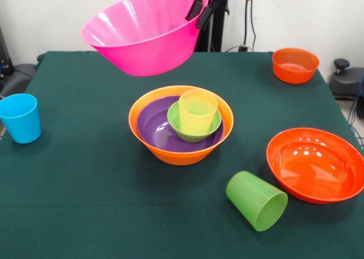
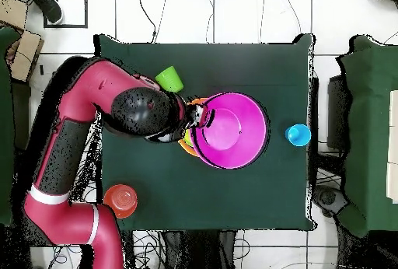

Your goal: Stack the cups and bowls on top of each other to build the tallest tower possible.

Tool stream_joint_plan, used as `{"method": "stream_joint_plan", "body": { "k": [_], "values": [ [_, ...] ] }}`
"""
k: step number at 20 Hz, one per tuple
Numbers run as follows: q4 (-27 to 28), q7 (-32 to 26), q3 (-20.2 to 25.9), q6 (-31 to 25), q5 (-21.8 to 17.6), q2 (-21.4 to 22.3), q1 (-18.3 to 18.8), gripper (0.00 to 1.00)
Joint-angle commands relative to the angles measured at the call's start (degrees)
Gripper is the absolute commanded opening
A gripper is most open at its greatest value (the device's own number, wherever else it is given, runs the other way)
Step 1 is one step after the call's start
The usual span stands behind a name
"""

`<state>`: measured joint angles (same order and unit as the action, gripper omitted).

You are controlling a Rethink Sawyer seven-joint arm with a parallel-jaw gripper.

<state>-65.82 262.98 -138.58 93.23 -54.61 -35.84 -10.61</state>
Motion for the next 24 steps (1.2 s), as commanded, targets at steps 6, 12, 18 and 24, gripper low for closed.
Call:
{"method": "stream_joint_plan", "body": {
  "k": [6, 12, 18, 24],
  "values": [
    [2.74, 14.54, -0.45, 2.93, 4.17, 0.72, 0.82, 0.00],
    [5.26, 13.60, 7.70, -7.28, 4.75, 3.72, -2.80, 0.00],
    [5.87, 13.88, 11.65, -11.93, 4.77, 5.54, -3.84, 0.00],
    [6.45, 13.91, 13.08, -14.21, 4.71, 6.15, -3.97, 0.00]
  ]
}}
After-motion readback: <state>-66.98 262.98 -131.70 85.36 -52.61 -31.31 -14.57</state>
